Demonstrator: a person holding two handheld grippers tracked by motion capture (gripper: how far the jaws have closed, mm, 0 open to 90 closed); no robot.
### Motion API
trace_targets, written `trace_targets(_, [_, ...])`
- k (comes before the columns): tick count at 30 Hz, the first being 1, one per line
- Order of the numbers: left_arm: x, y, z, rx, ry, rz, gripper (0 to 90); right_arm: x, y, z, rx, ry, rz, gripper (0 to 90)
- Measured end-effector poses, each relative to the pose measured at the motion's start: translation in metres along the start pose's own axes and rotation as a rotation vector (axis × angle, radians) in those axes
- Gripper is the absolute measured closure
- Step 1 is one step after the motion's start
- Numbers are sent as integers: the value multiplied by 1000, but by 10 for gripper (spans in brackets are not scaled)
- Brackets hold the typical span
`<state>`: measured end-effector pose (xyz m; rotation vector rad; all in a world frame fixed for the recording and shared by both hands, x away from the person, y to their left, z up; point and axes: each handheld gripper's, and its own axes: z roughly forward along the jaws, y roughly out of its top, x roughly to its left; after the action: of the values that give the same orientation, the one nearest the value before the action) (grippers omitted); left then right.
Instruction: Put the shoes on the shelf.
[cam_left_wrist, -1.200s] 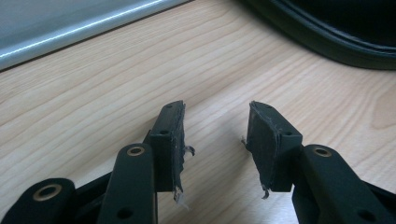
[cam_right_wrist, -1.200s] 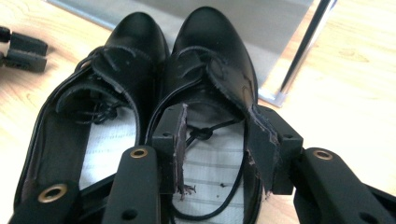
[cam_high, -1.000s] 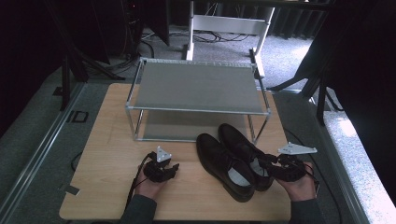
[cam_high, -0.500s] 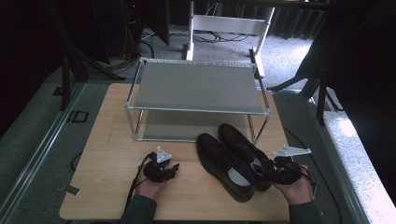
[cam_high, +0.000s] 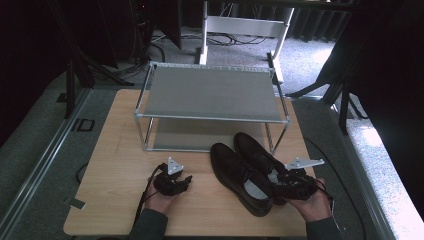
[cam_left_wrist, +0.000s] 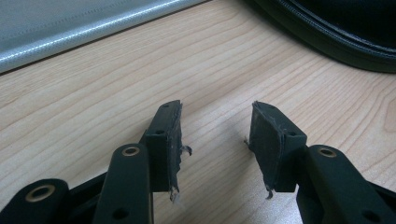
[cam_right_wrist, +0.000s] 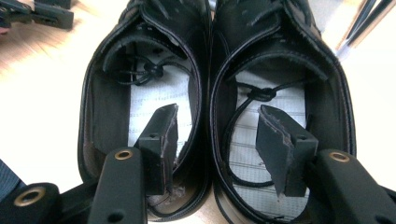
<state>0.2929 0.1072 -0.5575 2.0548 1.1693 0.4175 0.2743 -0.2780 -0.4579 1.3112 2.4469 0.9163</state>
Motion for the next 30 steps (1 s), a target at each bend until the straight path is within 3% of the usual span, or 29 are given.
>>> trace_targets(9, [0,0,0,-1,0,2,541,3,3,8,61,-13,-23,459])
trace_targets(30, [-1,0,0,-3,0,6,539,6,5,24,164,-11,-9,438])
